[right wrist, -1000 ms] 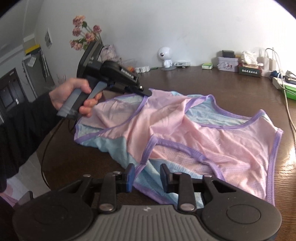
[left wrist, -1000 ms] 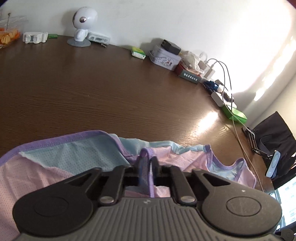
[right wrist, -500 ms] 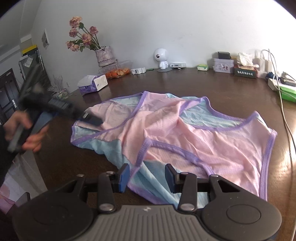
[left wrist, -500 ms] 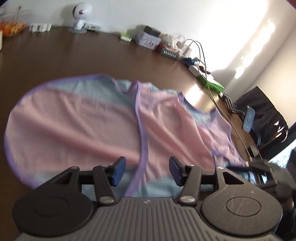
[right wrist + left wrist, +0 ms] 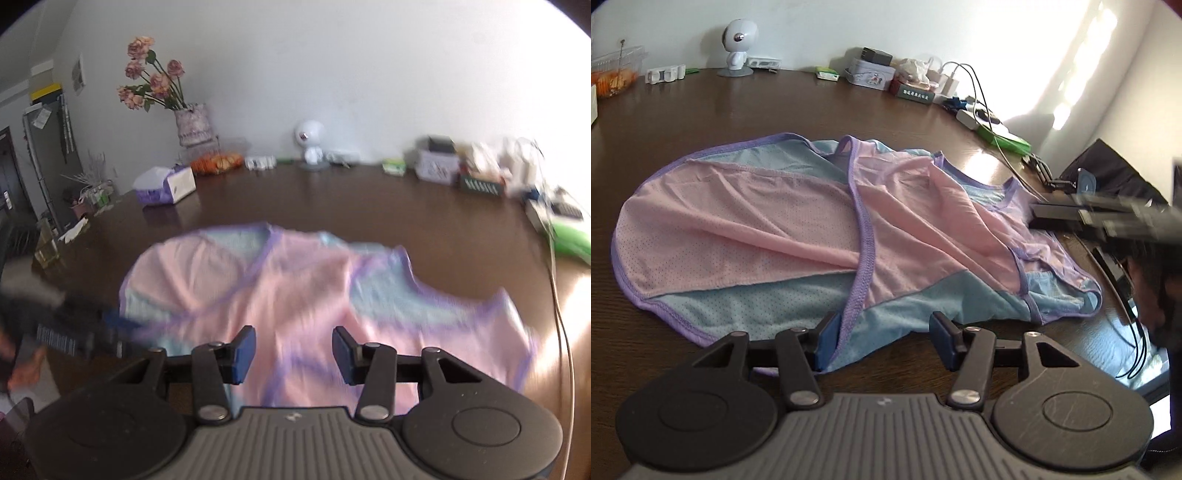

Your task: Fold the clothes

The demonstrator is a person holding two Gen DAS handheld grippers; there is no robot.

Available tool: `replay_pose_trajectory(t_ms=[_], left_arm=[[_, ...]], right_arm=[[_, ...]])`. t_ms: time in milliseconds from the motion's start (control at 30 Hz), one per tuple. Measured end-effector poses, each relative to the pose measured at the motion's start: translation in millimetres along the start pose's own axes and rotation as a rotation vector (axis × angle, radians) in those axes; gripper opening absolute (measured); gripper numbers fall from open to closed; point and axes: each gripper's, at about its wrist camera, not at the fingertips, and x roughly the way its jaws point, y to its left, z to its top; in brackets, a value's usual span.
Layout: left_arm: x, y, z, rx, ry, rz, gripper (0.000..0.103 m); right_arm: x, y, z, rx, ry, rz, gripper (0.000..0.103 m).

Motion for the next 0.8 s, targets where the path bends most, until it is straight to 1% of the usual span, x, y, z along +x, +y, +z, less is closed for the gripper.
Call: replay_pose_trajectory(t_ms=[100, 133, 167, 233, 267, 367, 433, 467, 533, 567, 633, 733, 800], left_arm=[[1, 5, 6, -0.022, -0.016, -0.033, 0.047], [2, 5, 7, -0.023, -0.013, -0.039, 0.037], [3, 5, 9, -0.024, -0.01, -0.045, 0.025], [6, 4, 10, -0.023, 0.0, -0.053, 0.012], [7, 4, 9, -0.018, 0.011, -0.055, 0.01], [8, 8, 4, -0.021, 0.021, -0.067, 0.007], [8, 12, 1, -0.038, 0.024, -0.076, 0.005], [8, 14, 0, -0.047, 0.025, -0.081, 0.004], [7, 16, -2, -0.051, 0.026, -0.091, 0.003], [7, 16, -2, -0.05, 0.028, -0.093, 0.003], [6, 17, -3, -0.045, 0.036, -0.097, 0.003], [5, 18, -4, -0.041, 0.049, -0.105, 0.003], [6, 21, -5, -0.053, 0.053, -0.116, 0.003]], right_arm=[[49, 6, 45, 0.0, 0.016, 0.086, 0.045], [71, 6, 58, 0.022, 0.045, 0.101, 0.045], [92, 8, 68, 0.02, 0.068, 0.084, 0.044], [134, 13, 89, 0.015, 0.113, 0.047, 0.043], [151, 14, 94, 0.018, 0.14, 0.023, 0.043], [181, 19, 96, -0.039, 0.212, -0.04, 0.034], [194, 21, 95, -0.064, 0.242, -0.068, 0.033], [197, 21, 95, -0.069, 0.248, -0.075, 0.028], [203, 22, 94, -0.08, 0.26, -0.088, 0.009], [203, 22, 95, -0.074, 0.245, -0.097, 0.001], [201, 22, 99, -0.062, 0.214, -0.115, 0.001], [193, 23, 110, 0.0, 0.14, -0.076, 0.001], [201, 25, 115, 0.014, 0.133, -0.072, 0.001]])
